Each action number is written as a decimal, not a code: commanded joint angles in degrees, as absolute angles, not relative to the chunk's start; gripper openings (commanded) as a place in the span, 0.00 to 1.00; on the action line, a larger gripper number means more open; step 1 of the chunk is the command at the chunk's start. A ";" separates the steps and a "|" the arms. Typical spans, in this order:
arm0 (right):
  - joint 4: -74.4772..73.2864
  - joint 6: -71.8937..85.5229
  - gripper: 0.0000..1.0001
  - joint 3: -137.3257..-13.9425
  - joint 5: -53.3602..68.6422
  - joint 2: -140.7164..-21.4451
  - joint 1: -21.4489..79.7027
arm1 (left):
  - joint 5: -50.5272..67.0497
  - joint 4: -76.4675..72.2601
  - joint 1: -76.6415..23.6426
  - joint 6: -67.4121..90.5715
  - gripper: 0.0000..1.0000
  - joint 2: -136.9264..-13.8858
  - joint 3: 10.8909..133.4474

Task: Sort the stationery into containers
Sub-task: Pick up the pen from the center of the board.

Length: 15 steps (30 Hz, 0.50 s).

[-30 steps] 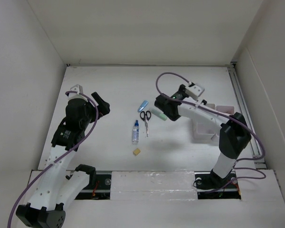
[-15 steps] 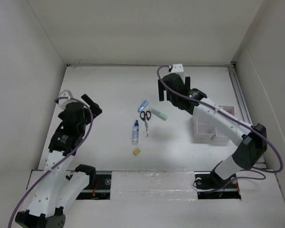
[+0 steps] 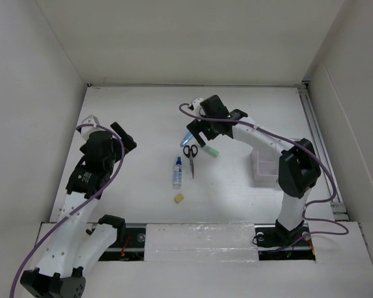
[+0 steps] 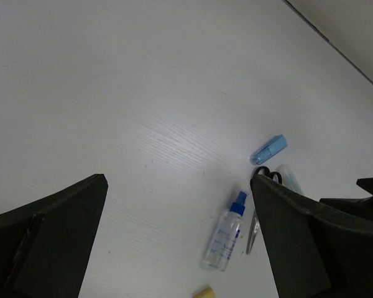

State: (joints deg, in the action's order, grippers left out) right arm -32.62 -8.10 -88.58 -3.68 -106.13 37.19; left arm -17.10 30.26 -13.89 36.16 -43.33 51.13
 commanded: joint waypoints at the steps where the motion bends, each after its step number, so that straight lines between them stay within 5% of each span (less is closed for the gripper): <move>1: -32.70 -13.80 0.94 -89.21 3.33 -107.57 37.18 | -14.95 28.21 -14.15 34.54 1.00 -44.20 52.65; 15: -37.71 -15.12 0.90 -96.59 5.27 -119.00 34.98 | -13.10 27.07 -14.15 33.49 1.00 -43.68 52.12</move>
State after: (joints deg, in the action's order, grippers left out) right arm -37.69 -14.20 -92.95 4.62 -120.42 35.99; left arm -13.76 29.23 -13.89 34.76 -44.71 51.13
